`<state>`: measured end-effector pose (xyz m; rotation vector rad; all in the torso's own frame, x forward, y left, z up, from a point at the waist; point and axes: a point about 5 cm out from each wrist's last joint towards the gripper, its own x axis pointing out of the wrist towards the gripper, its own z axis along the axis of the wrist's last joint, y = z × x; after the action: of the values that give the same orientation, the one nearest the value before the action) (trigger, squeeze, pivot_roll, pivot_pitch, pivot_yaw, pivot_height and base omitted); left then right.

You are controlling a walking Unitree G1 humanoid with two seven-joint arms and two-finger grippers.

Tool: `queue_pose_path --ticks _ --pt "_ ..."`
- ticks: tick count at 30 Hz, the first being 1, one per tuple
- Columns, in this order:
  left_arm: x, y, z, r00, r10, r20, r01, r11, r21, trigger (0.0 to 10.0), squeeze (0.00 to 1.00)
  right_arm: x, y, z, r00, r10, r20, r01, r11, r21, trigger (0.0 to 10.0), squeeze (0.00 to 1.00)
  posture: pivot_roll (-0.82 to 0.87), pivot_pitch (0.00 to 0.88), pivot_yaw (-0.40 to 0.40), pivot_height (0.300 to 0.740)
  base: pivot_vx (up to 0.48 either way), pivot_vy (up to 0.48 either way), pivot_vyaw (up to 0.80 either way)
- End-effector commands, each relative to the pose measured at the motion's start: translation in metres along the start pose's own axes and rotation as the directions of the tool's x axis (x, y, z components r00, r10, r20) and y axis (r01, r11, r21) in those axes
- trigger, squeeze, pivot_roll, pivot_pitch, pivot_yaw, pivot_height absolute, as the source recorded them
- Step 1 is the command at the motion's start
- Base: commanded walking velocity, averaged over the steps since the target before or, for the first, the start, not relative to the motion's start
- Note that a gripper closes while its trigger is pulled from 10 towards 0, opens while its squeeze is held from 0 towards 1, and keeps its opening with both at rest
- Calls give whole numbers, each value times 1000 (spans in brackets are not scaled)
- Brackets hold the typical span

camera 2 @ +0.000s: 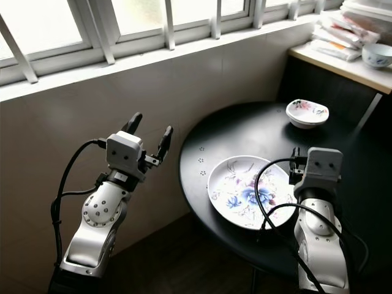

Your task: Kitchen organization

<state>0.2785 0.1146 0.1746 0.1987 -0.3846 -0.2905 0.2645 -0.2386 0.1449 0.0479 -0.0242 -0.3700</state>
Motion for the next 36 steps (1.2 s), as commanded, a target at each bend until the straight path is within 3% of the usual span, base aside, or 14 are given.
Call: queue_pose_path --ticks 1,5,7,10,15,21,32,36 --pt "1 0 0 1000 -9 -6 9 1000 8 10000 0 2 -10 -5 998 -39 -54 45 993 106 10000 0 -27 0 -5 740 0 0 0" --pt "1 0 -1 1000 -11 -8 11 1000 11 10000 0 3 -20 -6 994 -84 -69 93 987 135 10000 0 -31 0 -2 740 0 0 0" --pt "1 0 -2 1000 -14 -9 14 1000 14 10000 0 2 -23 -16 984 -99 -146 128 971 204 10000 0 -33 0 0 740 0 0 0" --pt "2 -1 -2 1000 -17 -10 17 1000 17 10000 0 1 -22 -26 974 -60 -220 120 956 268 10000 0 -33 0 1 740 0 0 0" --pt "3 0 -2 1000 -14 -11 15 1000 23 10000 0 1 -17 -35 957 -7 -290 97 950 298 10000 0 -30 0 -2 740 0 0 0" --pt "1 1 -3 1000 -9 -17 9 1000 30 10000 0 1 -16 -44 924 6 -382 148 916 372 10000 0 -21 0 -9 740 0 0 0" --pt "0 1 -5 1000 -7 -30 8 999 34 10000 0 0 -11 -45 902 7 -431 168 915 367 10000 0 -23 0 -9 740 0 0 0" --pt "0 3 -5 999 -1 -33 2 999 39 10000 0 -1 -9 -46 899 27 -437 134 934 332 10000 0 -23 0 -11 740 0 0 0"
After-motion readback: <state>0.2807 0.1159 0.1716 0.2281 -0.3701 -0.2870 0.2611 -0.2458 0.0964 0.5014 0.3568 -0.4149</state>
